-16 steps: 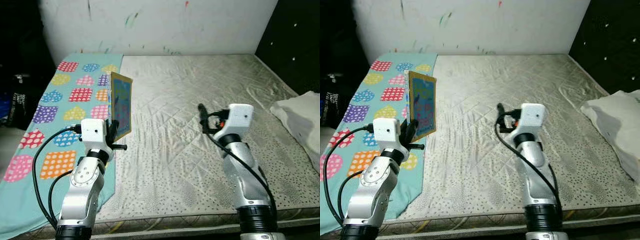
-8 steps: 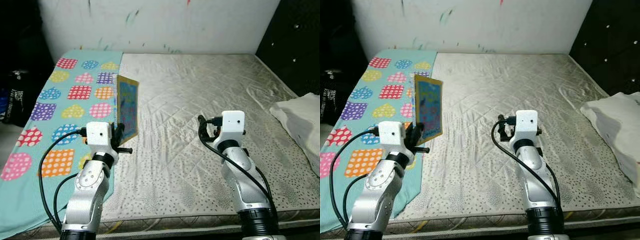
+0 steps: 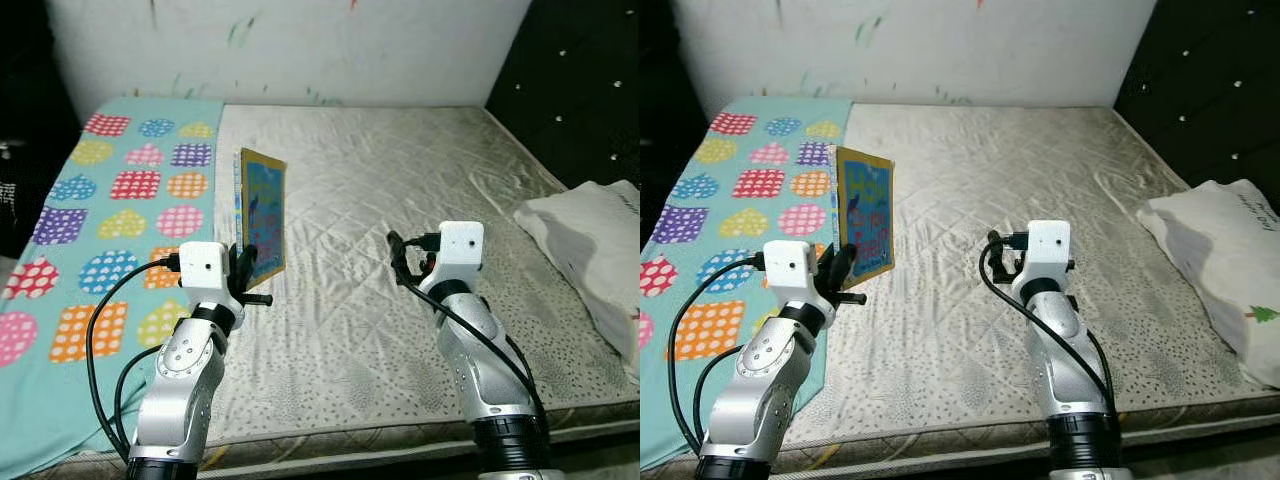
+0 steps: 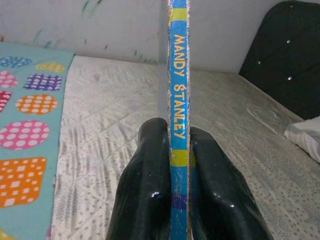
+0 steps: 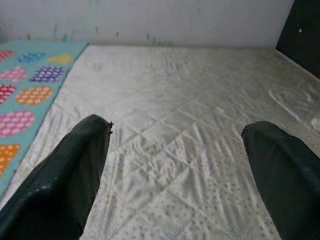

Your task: Clean up the room

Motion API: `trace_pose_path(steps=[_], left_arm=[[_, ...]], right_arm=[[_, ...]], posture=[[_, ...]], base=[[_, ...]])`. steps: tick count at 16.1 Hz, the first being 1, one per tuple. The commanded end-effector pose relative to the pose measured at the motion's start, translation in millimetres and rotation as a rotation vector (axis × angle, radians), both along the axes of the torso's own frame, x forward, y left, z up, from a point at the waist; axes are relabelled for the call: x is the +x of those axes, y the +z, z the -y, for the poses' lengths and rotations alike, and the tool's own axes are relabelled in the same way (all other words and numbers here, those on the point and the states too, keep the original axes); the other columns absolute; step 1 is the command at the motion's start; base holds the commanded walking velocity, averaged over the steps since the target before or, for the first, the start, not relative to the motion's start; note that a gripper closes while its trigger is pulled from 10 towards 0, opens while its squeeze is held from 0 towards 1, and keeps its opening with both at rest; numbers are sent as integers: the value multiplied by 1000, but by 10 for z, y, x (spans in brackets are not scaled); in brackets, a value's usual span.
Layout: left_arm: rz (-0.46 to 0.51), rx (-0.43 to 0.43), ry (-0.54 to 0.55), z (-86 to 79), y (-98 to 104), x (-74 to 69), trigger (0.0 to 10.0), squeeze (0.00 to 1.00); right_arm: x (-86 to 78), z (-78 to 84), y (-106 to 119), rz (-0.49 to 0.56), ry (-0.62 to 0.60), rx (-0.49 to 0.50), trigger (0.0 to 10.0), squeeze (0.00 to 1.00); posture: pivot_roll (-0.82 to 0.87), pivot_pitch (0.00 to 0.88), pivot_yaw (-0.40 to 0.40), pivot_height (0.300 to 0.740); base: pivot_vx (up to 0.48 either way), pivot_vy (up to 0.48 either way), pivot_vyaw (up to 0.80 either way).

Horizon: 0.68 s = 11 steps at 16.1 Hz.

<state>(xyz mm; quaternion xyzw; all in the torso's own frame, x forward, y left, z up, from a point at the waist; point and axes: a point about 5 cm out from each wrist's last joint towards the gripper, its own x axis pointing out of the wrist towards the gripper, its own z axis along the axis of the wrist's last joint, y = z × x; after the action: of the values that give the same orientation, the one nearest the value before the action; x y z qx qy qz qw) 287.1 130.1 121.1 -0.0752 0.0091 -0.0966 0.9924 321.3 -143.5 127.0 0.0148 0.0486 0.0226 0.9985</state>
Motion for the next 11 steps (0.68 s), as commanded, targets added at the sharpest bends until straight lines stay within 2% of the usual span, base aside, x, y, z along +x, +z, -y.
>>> trace_pose_path(steps=[1,3,4,8,9,11], left_arm=[[71,-4,-22,37,185,39,10000,0],[67,-4,-21,27,174,45,10000,0],[64,-5,-20,31,163,41,10000,0],[63,-11,-20,58,164,49,10000,0],[63,-13,-17,55,167,51,10000,0],[60,-14,-11,41,163,47,10000,0]], right_arm=[[-10,22,-3,-13,-5,-2,10000,0],[-44,-12,-19,-15,31,-4,10000,0],[-69,-28,-24,-15,60,-42,10000,0],[-55,-29,-7,-12,78,-69,10000,0],[-37,-36,12,6,74,-140,10000,0],[-21,-63,38,55,77,-201,10000,0]], posture=[[16,12,-46,740],[10,18,-49,740],[5,20,-51,740],[6,21,-59,740],[7,22,-60,740],[8,22,-61,740]], base=[[0,0,0],[0,-292,0],[0,-311,0],[0,-337,0],[0,-352,0],[0,-480,0]])
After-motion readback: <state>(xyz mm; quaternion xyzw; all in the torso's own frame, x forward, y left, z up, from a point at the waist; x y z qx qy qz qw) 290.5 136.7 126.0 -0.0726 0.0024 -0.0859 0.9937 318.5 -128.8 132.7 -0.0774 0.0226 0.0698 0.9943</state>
